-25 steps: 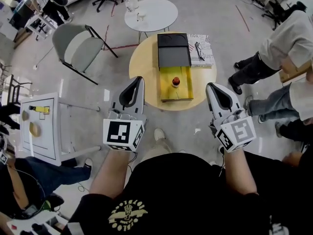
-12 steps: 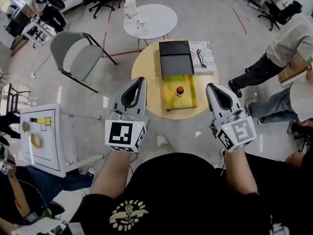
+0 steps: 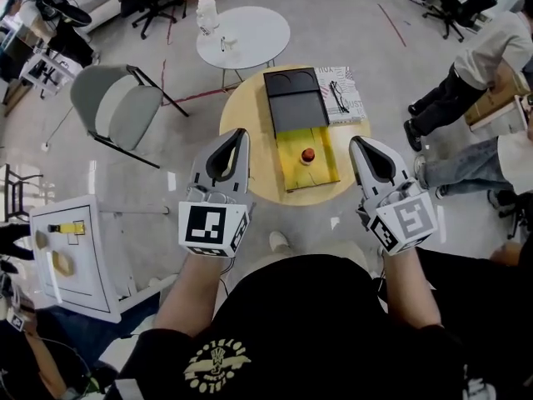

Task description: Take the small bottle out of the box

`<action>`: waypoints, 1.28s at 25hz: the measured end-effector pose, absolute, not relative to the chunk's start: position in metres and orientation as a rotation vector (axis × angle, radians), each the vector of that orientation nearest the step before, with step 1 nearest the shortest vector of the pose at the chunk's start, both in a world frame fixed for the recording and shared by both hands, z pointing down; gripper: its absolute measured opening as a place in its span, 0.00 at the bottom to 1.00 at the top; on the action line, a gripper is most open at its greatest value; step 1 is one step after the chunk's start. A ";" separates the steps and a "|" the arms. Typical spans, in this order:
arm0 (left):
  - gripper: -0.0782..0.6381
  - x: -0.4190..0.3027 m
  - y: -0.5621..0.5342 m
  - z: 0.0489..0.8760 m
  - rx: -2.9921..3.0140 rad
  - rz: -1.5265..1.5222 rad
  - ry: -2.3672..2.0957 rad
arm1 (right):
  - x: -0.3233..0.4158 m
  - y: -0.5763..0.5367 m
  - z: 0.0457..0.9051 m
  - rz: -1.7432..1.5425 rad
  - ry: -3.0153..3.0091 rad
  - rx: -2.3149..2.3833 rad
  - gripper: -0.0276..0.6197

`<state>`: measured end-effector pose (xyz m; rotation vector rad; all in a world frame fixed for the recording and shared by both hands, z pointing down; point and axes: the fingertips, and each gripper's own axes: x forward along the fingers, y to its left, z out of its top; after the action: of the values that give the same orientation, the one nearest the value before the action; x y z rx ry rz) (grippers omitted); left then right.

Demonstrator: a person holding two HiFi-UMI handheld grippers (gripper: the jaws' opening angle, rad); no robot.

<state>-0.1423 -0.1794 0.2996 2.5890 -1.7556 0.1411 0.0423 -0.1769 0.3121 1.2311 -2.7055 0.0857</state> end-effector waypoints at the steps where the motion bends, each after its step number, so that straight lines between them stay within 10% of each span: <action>1: 0.13 -0.144 -0.180 0.300 2.593 0.141 -1.749 | 0.040 -0.177 0.313 0.087 -2.702 1.231 0.06; 32: 0.13 -0.136 -0.232 0.338 2.507 0.176 -1.798 | 0.036 -0.235 0.361 0.128 -2.712 1.105 0.07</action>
<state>-0.1365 -0.2320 0.3384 2.5071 -1.7978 0.1759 0.0365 -0.2353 0.3613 1.1055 -2.7123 0.1281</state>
